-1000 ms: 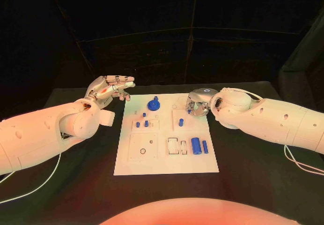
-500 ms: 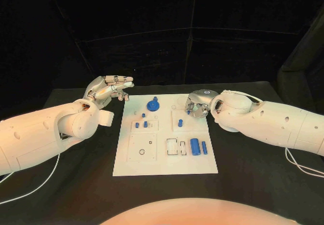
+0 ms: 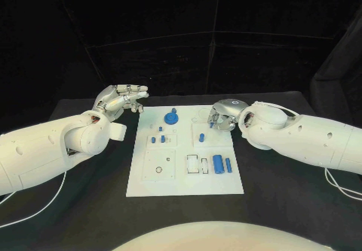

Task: Assemble the parts on the task board

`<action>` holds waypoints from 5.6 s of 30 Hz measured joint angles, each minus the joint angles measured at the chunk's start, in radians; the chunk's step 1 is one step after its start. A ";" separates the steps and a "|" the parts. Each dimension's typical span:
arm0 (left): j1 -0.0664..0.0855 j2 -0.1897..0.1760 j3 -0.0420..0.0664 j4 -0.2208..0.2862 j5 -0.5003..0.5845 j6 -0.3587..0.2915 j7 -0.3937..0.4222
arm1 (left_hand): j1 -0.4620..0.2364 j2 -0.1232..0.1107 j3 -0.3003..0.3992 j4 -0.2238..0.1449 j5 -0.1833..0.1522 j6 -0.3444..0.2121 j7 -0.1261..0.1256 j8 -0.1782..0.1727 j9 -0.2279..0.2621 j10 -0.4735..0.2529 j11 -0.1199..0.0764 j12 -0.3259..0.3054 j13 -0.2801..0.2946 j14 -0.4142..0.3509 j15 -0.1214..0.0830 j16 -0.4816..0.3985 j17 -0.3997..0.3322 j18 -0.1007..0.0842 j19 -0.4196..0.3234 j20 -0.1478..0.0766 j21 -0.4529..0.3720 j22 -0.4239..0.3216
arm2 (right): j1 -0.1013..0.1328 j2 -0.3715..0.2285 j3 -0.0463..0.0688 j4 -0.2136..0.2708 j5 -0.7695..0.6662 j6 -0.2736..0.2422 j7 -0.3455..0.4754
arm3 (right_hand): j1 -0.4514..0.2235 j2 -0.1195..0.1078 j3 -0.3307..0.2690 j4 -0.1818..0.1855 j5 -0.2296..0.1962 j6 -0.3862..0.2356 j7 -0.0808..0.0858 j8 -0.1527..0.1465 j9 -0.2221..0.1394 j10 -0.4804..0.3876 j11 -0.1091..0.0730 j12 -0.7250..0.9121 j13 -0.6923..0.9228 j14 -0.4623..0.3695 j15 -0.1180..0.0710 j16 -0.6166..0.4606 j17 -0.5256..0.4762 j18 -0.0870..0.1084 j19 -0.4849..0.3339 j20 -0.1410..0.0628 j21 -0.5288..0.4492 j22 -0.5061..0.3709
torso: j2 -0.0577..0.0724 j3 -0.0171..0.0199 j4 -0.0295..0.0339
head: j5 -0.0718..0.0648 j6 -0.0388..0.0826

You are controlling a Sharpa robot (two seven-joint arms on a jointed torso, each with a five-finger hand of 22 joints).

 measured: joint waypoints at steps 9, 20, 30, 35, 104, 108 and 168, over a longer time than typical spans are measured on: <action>0.000 0.000 0.000 -0.006 0.000 0.000 -0.002 | 0.000 0.000 0.000 0.000 0.000 0.000 0.000 0.000 0.000 0.000 0.000 0.000 0.000 0.000 0.000 0.000 0.000 0.000 0.000 0.000 0.000 0.000 | 0.002 -0.054 0.001 0.095 0.019 -0.016 -0.013 | -0.005 -0.005 0.000 0.000 0.000 0.004 -0.004 0.000 0.000 0.004 -0.004 0.000 0.000 0.000 0.000 0.000 0.000 0.000 0.003 0.004 0.004 0.004 | 0.000 -0.0003 -0.0001 | 0.001 -0.001; 0.000 0.006 0.000 -0.009 0.003 0.000 -0.003 | 0.004 0.004 -0.004 -0.004 0.000 0.000 0.000 0.000 0.000 0.000 0.000 0.000 0.000 -0.004 -0.004 0.000 -0.003 0.000 0.000 0.000 0.000 -0.002 | 0.026 -0.071 0.005 0.234 0.033 -0.040 -0.028 | -0.005 -0.005 0.000 0.000 0.000 0.003 -0.004 -0.001 0.000 0.007 0.000 0.000 0.000 0.000 0.000 0.000 0.000 0.000 0.003 0.004 0.004 0.006 | 0.000 -0.0015 0.0019 | 0.013 -0.004; 0.000 0.012 0.000 -0.014 0.008 0.000 -0.004 | 0.004 0.004 -0.004 -0.004 0.000 0.000 0.000 0.000 0.000 0.000 0.000 0.000 0.000 -0.004 -0.004 0.000 -0.003 0.000 0.000 0.000 0.000 -0.001 | 0.028 -0.005 0.005 0.257 0.030 -0.051 -0.032 | -0.005 -0.005 0.002 -0.003 0.000 0.002 -0.005 -0.004 -0.001 0.007 0.000 0.000 0.000 0.000 0.000 0.000 0.000 0.000 0.003 0.004 0.004 0.008 | 0.001 -0.0017 0.0032 | 0.065 -0.018; 0.000 0.016 0.000 -0.015 0.009 0.000 -0.005 | 0.004 0.004 -0.004 -0.004 0.000 0.000 0.000 0.000 0.000 0.000 0.000 0.000 0.000 -0.004 -0.004 0.000 -0.003 0.000 0.000 0.000 0.000 -0.001 | 0.023 0.052 0.004 0.231 0.024 -0.049 -0.030 | -0.005 -0.005 0.002 -0.003 0.000 0.002 -0.005 0.000 -0.001 0.007 0.000 0.000 0.000 0.000 0.000 0.000 0.000 0.000 0.003 0.004 0.004 0.008 | 0.002 -0.0019 0.0032 | 0.098 -0.028; -0.002 0.029 0.000 -0.022 0.012 0.004 -0.013 | 0.004 0.004 -0.004 -0.004 0.000 0.000 0.000 0.000 0.000 0.000 0.000 0.000 0.000 -0.004 -0.004 -0.004 -0.006 0.000 0.000 0.000 0.000 -0.002 | -0.103 0.224 -0.024 0.100 -0.074 0.029 0.042 | -0.010 -0.011 0.008 -0.003 0.000 -0.002 -0.001 -0.004 -0.002 0.007 0.000 0.000 -0.001 0.000 0.000 0.003 -0.002 0.000 0.003 0.003 0.004 0.006 | 0.003 -0.0001 0.0005 | 0.172 -0.067; -0.002 0.029 0.000 -0.022 0.012 0.004 -0.013 | 0.004 0.004 -0.004 -0.004 0.000 0.000 0.000 0.000 0.000 0.000 0.000 0.000 0.000 -0.004 -0.004 -0.004 -0.006 0.000 0.000 0.000 0.000 -0.002 | -0.103 0.227 -0.024 0.097 -0.075 0.036 0.040 | -0.026 -0.027 0.008 -0.003 0.000 -0.021 0.011 -0.008 -0.003 -0.019 0.011 -0.013 -0.005 0.000 0.000 0.003 -0.009 0.000 0.003 0.003 0.004 -0.003 | 0.003 -0.0005 0.0005 | 0.173 -0.067; -0.003 0.025 0.000 -0.031 0.013 0.015 -0.021 | 0.004 0.004 -0.010 -0.004 0.000 0.000 0.000 0.000 0.000 0.000 0.000 0.004 0.000 -0.007 0.000 -0.009 -0.016 0.000 0.000 0.000 -0.004 -0.005 | 0.014 -0.031 0.007 0.173 0.100 0.085 -0.079 | 0.058 -0.036 -0.500 0.174 0.061 -0.204 -0.015 -0.011 -0.005 -0.255 0.019 0.077 0.000 -0.002 0.002 -0.070 -0.160 0.016 -0.045 0.006 -0.136 -0.217 | 0.001 -0.0016 -0.0018 | 0.098 -0.031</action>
